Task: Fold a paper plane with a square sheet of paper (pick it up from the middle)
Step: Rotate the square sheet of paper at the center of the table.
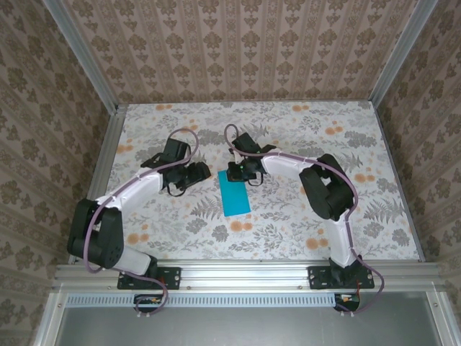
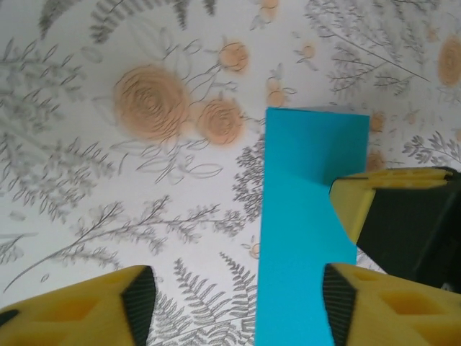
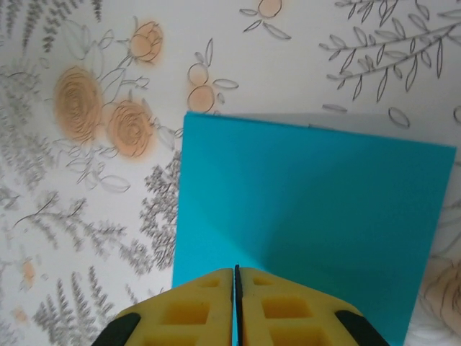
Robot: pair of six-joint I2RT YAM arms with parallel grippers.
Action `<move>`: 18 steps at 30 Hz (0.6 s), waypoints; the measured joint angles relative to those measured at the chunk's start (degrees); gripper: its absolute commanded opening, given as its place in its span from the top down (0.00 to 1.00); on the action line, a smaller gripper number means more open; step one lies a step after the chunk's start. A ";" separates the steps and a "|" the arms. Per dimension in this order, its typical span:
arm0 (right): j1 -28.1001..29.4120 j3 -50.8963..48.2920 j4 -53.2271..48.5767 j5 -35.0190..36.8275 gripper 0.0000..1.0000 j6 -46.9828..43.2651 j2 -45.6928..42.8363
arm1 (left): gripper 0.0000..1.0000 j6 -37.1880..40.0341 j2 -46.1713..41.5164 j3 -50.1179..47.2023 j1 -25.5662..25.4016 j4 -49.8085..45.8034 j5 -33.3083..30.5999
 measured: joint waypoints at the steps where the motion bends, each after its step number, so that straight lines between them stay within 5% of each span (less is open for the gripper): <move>1: 0.04 1.16 -0.81 0.79 0.87 0.00 0.98 | 0.24 0.07 -0.63 -0.87 0.00 -0.13 -0.24; 11: -0.33 5.64 -7.23 10.80 0.87 2.40 3.82 | 0.06 2.38 -1.84 -3.76 -0.04 1.53 -0.98; 18: -3.15 -3.82 -7.85 17.09 0.84 9.55 -3.10 | 0.01 3.15 -2.14 -4.98 -0.96 3.63 1.05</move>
